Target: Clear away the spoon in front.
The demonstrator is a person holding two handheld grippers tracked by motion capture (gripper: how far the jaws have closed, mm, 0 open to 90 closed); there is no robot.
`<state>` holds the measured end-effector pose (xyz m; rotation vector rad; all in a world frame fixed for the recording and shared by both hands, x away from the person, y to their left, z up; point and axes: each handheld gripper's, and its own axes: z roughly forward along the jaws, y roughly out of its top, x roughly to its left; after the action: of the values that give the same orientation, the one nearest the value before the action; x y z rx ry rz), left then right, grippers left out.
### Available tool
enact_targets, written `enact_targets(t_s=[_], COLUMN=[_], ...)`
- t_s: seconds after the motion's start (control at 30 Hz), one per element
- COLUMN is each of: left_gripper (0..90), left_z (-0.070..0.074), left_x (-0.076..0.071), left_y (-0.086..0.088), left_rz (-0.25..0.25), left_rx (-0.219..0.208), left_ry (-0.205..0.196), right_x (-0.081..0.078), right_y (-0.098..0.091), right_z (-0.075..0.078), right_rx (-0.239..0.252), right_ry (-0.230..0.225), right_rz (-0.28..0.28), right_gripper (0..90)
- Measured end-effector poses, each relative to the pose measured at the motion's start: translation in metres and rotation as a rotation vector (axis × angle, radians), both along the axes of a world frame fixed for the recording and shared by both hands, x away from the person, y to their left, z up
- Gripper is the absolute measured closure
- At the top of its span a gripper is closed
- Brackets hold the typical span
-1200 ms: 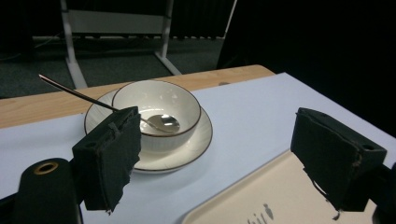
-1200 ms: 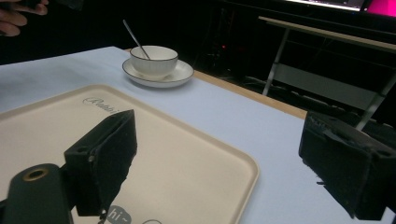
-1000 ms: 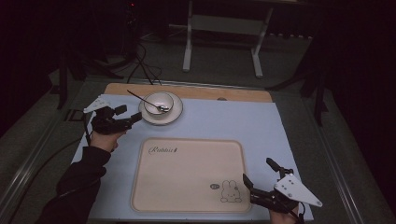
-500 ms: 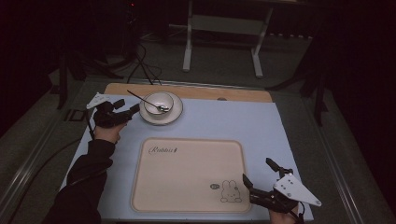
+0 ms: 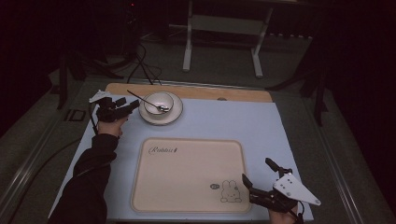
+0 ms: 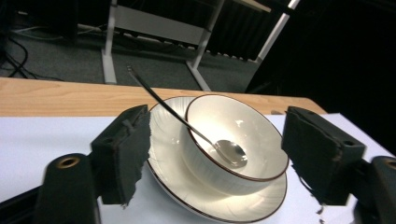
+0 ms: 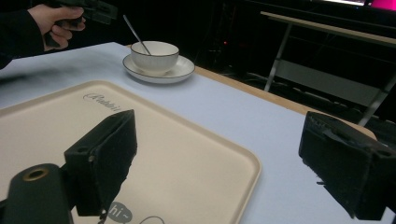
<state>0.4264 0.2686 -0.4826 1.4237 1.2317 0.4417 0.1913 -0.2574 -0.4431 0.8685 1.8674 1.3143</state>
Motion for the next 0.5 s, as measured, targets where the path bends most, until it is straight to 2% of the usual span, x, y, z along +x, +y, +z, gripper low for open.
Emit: enact_targets(t_s=[0.03,0.1,0.2,0.33,0.5], left_gripper=[25.7,27.3,28.1,33.9,39.5], left_z=[-0.002,-0.003,-0.005,-0.006,-0.009], left_x=[0.003,0.006,0.013,0.02,0.029], left_y=[0.003,0.005,0.009,0.013,0.017], left_rz=[0.005,0.013,0.018,0.047,0.075], left_rx=[-0.027,-0.035,-0.075,-0.102,-0.147], left_ry=[0.011,0.017,0.037,0.044,0.079], right_x=[0.0,0.0,0.001,0.002,0.003], right_y=[0.0,0.001,0.001,0.001,0.002], right_z=[0.0,0.0,-0.001,-0.001,-0.003], right_rx=[0.0,0.0,0.0,0.002,0.0], right_ry=[-0.001,0.0,0.004,0.009,0.022], right_rz=[0.0,0.0,-0.001,-0.004,-0.005], right_gripper=[11.5,11.5,11.5,11.5,11.5])
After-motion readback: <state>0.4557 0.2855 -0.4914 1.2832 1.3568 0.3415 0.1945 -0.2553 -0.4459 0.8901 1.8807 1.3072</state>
